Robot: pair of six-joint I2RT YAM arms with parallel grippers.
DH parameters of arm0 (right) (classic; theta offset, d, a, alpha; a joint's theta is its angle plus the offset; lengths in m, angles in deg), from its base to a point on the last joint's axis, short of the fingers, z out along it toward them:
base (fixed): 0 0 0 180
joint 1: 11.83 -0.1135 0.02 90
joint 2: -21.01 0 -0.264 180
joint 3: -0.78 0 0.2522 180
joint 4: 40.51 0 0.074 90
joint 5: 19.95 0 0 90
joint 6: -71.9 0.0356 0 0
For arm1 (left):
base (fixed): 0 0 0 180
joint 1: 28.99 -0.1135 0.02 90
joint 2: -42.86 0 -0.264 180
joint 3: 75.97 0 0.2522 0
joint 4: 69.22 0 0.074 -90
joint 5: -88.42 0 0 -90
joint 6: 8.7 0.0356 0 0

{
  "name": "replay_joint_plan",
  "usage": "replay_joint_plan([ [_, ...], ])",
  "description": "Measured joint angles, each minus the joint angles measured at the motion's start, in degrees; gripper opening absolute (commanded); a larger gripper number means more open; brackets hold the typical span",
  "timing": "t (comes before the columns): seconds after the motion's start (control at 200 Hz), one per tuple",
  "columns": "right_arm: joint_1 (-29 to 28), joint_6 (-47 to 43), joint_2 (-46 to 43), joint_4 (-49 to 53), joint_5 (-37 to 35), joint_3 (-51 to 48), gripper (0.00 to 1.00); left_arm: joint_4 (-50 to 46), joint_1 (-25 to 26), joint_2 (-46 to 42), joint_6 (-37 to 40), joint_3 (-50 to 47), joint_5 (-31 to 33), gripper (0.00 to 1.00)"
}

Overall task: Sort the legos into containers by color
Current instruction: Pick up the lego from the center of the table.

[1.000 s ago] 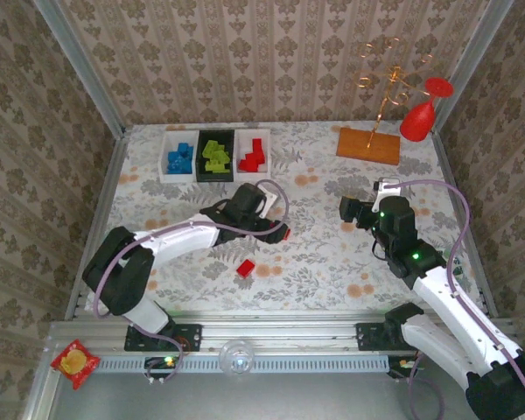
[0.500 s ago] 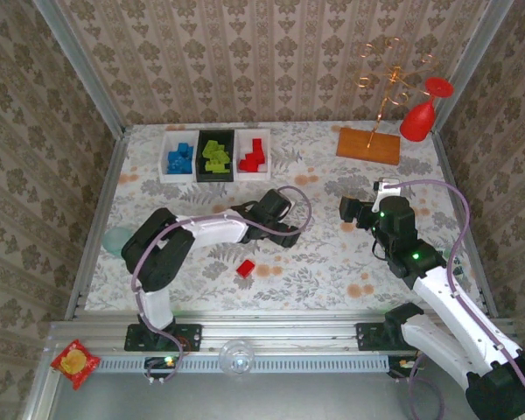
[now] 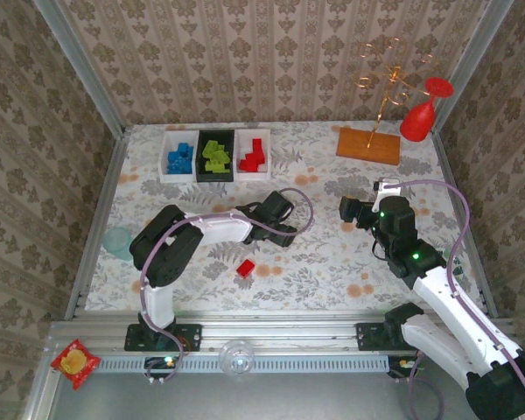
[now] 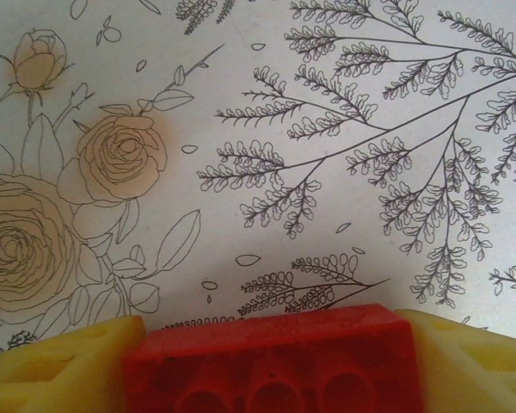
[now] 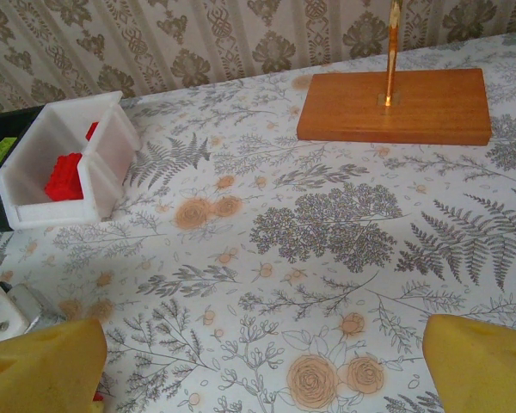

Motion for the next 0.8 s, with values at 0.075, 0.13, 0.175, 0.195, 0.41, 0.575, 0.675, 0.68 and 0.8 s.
replay_joint_plan([
  [0.075,0.00,0.00,0.00,0.00,0.00,0.00,0.96,0.09,0.00,-0.02,-0.22,0.00,0.28,0.66],
  [0.13,0.00,0.00,0.00,0.00,-0.02,0.00,0.96,0.46,-0.04,-0.02,-0.28,0.00,0.37,0.64],
  [0.175,0.00,0.00,0.00,0.00,-0.02,0.00,0.96,0.74,-0.20,-0.04,-0.42,0.00,0.35,0.62],
  [0.195,0.00,0.00,0.00,0.00,0.00,0.00,0.96,0.87,-0.35,-0.11,-0.39,-0.02,0.33,0.61],
  [0.41,0.00,0.00,0.07,-0.68,0.04,-0.37,0.96,0.81,-5.79,-4.90,-0.13,0.44,0.31,0.58],
  [0.575,0.00,0.02,0.33,-1.14,0.24,-0.48,0.96,1.73,-12.63,-6.25,0.57,6.78,0.09,0.58],
  [0.675,-0.02,0.02,0.33,-1.55,0.52,-0.57,0.96,1.86,-15.34,-5.84,0.96,10.38,-0.20,0.58],
  [0.68,-0.02,0.02,0.33,-1.60,0.55,-0.59,0.96,1.81,-15.43,-5.75,0.96,10.56,-0.28,0.58],
  [0.8,-0.92,0.04,0.46,-2.67,1.11,-0.83,0.96,1.75,-17.84,-1.36,1.57,18.27,-1.18,0.58],
])
